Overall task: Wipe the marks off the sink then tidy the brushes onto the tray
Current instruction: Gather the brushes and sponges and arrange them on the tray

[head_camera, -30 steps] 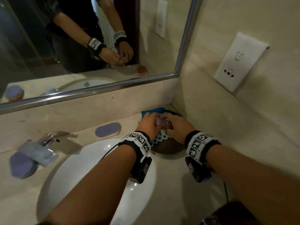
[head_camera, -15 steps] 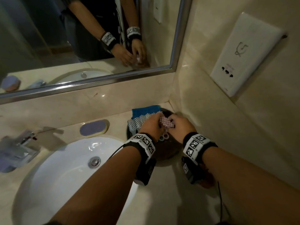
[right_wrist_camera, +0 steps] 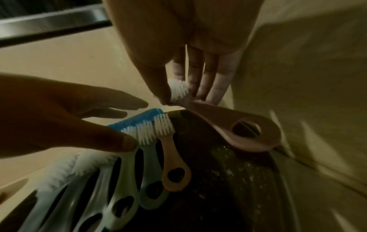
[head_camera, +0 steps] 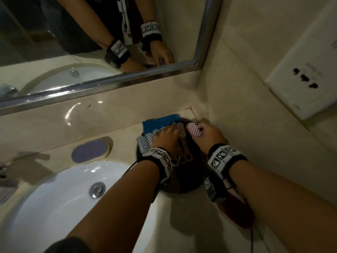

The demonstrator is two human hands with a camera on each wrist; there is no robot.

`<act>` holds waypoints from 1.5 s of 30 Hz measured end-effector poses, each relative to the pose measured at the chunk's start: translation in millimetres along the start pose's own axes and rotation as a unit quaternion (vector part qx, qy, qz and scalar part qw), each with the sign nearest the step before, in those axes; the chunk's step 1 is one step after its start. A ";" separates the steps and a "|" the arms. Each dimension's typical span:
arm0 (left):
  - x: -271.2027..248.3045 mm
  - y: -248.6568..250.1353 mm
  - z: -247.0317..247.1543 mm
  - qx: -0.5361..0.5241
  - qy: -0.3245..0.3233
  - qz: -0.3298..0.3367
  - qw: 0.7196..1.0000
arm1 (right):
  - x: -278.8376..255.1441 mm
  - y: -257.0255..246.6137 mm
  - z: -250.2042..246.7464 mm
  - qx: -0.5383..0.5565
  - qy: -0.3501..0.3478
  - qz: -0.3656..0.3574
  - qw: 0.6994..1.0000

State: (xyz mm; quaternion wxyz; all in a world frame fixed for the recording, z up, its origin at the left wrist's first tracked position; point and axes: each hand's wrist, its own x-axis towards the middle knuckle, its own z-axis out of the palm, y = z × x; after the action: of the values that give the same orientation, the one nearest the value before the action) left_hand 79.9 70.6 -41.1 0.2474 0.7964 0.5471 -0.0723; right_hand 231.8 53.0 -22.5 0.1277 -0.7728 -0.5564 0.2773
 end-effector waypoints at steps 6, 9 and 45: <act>24.5 -5.5 11.2 0.001 -0.041 0.027 0.999 | 30.1 -1.1 21.3 -0.057 0.008 0.012 0.998; 28.1 -13.1 18.2 -0.003 -0.032 0.032 0.999 | 42.7 -0.6 28.2 -0.082 -0.024 0.022 0.996; -41.3 8.4 -65.1 0.023 0.021 -0.035 0.999 | -8.9 -38.5 -39.1 -0.217 -0.089 -0.167 0.958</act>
State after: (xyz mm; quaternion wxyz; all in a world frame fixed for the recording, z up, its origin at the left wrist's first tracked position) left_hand 61.3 64.5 33.9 0.2152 0.7835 0.5779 -0.0768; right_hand 221.7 62.5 31.4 -0.0486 -0.6503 -0.7332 0.1929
